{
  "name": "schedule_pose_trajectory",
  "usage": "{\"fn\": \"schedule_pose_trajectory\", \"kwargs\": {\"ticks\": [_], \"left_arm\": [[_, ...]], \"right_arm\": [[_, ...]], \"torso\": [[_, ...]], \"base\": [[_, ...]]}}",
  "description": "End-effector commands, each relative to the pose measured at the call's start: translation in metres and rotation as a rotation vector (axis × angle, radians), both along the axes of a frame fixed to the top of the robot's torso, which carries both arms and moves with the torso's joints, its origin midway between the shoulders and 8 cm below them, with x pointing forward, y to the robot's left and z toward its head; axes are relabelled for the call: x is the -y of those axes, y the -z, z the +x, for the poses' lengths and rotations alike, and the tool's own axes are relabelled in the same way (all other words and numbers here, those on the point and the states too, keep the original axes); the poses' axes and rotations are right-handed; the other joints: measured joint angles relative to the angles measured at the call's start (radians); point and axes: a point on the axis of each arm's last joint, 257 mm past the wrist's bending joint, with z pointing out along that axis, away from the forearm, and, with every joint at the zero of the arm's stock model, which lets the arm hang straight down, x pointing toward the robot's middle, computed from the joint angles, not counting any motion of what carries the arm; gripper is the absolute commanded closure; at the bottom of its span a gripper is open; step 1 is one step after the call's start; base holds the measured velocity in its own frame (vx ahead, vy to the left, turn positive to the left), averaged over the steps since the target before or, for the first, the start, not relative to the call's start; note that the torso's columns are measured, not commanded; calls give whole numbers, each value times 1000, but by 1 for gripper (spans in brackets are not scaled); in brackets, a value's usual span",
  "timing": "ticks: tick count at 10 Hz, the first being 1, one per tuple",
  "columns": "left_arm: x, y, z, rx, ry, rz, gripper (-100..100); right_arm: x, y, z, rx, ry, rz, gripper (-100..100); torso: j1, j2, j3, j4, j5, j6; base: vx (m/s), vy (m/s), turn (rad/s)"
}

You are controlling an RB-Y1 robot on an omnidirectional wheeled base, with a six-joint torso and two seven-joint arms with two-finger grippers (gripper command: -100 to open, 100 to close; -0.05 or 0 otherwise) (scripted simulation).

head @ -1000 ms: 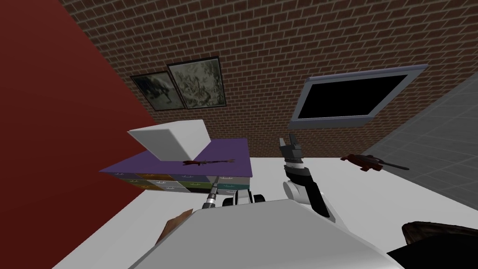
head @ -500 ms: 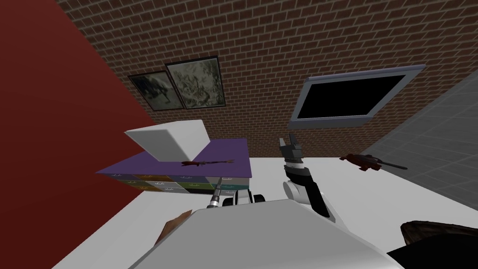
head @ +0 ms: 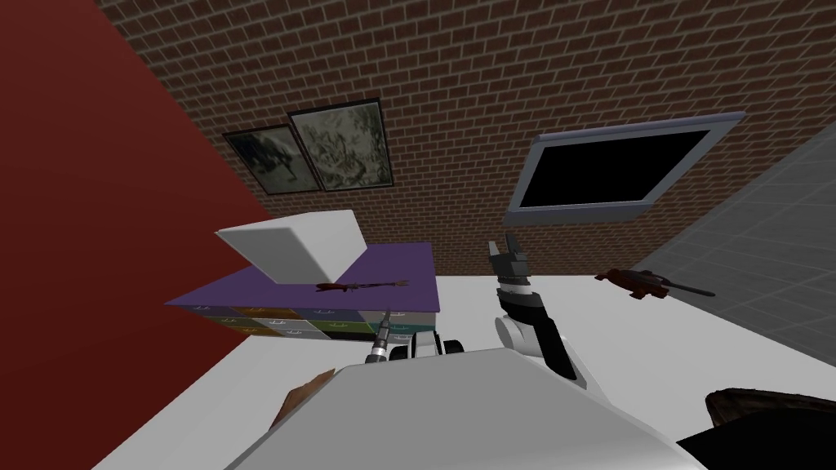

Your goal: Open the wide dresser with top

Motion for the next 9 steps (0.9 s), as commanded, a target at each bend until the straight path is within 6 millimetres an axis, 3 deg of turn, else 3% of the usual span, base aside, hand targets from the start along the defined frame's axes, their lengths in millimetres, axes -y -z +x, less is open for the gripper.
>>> {"fn": "schedule_pose_trajectory", "kwargs": {"ticks": [1,4,5,9], "left_arm": [[0,0,4,-5,5,1,100],[0,-1,9,-11,13,2,100],[-1,8,1,-37,7,3,100],[1,-4,5,-5,22,2,100]], "right_arm": [[0,0,0,0,0,0,0],[0,0,0,0,0,0,0],[0,0,0,0,0,0,0],[0,0,0,0,0,0,0]], "torso": [[2,4,1,-3,1,-2],[-7,14,5,11,-6,0],[-8,12,4,10,-7,0],[-6,12,4,9,-5,-1]], "base": [[-181,6,19],[-220,20,35],[-96,12,4],[-188,15,26]]}}
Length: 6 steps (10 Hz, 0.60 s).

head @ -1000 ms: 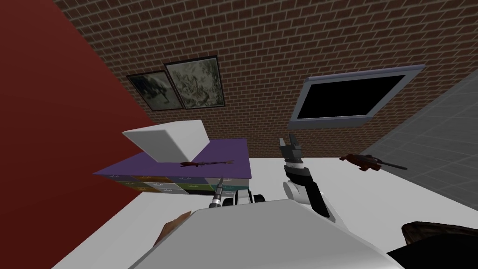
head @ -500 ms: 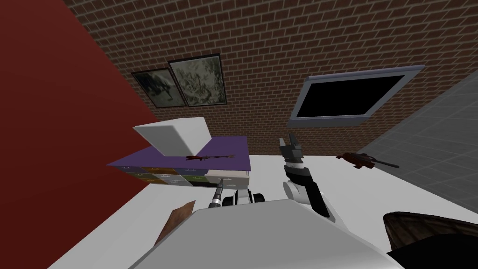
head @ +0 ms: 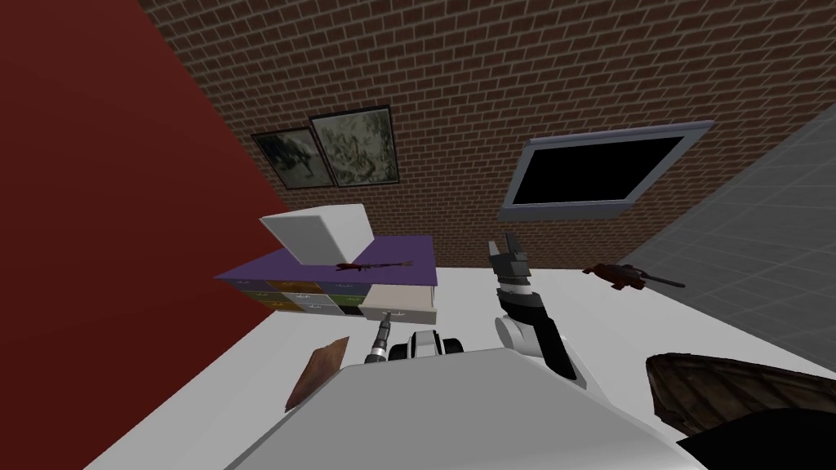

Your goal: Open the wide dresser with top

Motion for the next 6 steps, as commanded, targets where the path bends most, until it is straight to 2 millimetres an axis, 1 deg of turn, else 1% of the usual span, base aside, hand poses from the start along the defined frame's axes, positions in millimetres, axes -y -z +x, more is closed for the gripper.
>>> {"fn": "schedule_pose_trajectory", "kwargs": {"ticks": [1,3,4,6], "left_arm": [[2,-13,6,38,9,-2,100],[3,-15,7,43,11,-2,100],[1,-3,1,9,7,-1,100],[1,-8,-2,23,13,-1,100]], "right_arm": [[0,0,0,0,0,0,0],[0,0,0,0,0,0,0],[0,0,0,0,0,0,0],[0,0,0,0,0,0,0]], "torso": [[-1,0,-1,1,-1,1],[-2,-7,-5,1,-2,0],[-2,-7,-5,1,-2,0],[0,2,1,-1,0,0]], "base": [[-132,18,5],[-51,8,-1],[-6,3,1],[-148,12,30]]}}
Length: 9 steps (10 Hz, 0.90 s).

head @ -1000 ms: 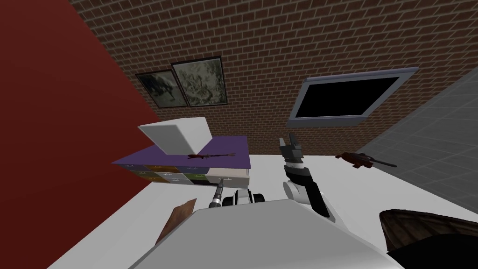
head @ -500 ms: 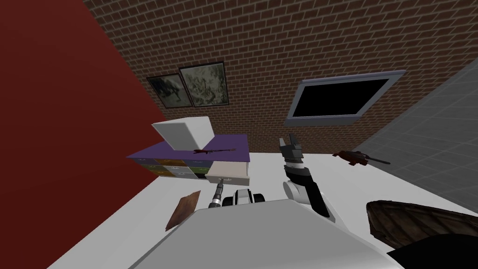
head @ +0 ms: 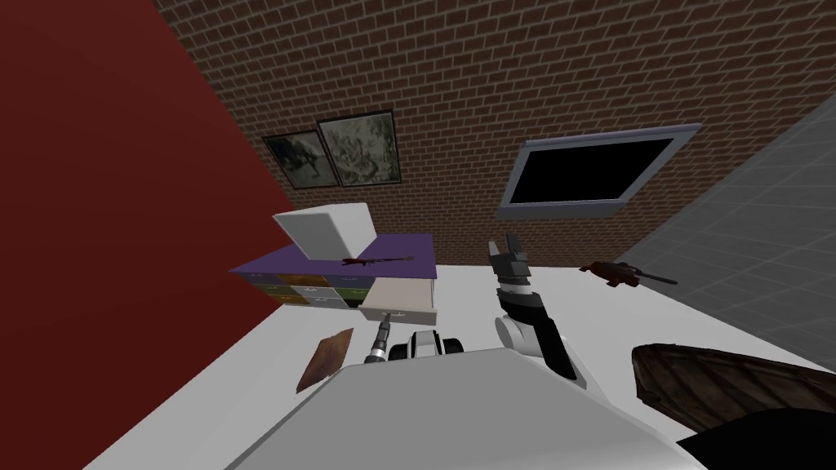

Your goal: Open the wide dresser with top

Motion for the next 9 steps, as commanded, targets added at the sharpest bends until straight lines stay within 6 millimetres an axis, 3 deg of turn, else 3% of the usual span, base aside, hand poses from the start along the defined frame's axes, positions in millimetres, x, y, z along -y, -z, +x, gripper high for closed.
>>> {"fn": "schedule_pose_trajectory", "kwargs": {"ticks": [1,2,3,5,9], "left_arm": [[2,-11,2,33,10,-2,100],[2,-14,2,44,14,-3,100],[-4,-6,5,5,17,-2,-100],[-10,-16,25,6,32,-4,-100],[-16,-26,45,6,47,-7,-100]], "right_arm": [[0,0,0,0,0,0,0],[0,0,0,0,0,0,0],[0,0,0,0,0,0,0],[0,0,0,0,0,0,0],[0,0,0,0,0,0,0]], "torso": [[1,1,1,1,1,0],[1,0,0,2,-1,0],[0,-2,-1,3,-2,0],[1,-16,-8,-5,1,0],[5,-11,-5,-6,4,0]], "base": [[-180,19,12],[-181,20,15],[-103,-4,57],[-62,-49,72],[-47,-44,37]]}}
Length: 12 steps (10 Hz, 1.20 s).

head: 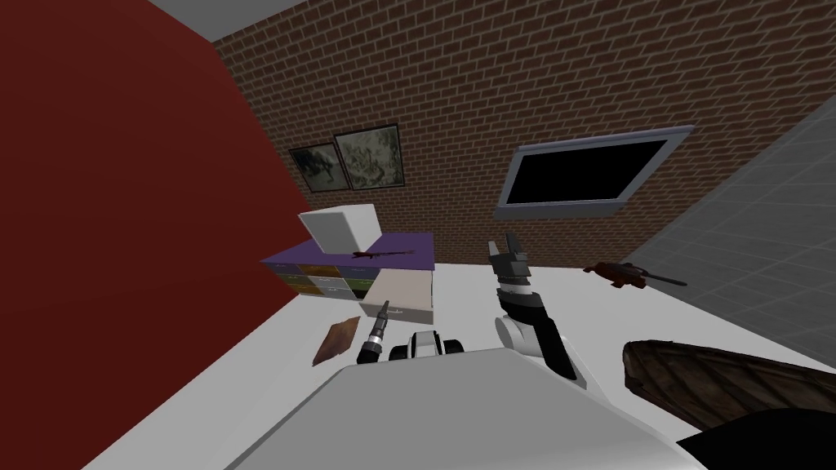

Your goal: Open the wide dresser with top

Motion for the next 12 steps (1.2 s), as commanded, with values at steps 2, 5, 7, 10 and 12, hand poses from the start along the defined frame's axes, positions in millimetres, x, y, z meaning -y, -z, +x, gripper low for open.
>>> {"fn": "schedule_pose_trajectory", "kwargs": {"ticks": [2,5,7,10,12], "left_arm": [[-5,-17,28,1,18,-5,-100],[-9,-28,47,-6,27,-5,-100],[-13,-22,44,-30,27,-4,-100],[-16,-12,39,-58,20,-3,0],[-17,-10,37,-65,19,-2,0]], "right_arm": [[0,0,0,0,0,0,0],[0,0,0,0,0,0,0],[0,0,0,0,0,0,0],[0,0,0,0,0,0,0],[0,0,0,0,0,0,0]], "torso": [[0,-1,0,0,0,0],[-3,4,1,4,-3,0],[-5,10,4,9,-7,-2],[-3,2,1,3,-3,0],[-2,0,0,1,-1,0]], "base": [[-56,-41,56],[-56,-32,42],[-64,-31,35],[0,0,0],[0,0,0]]}}
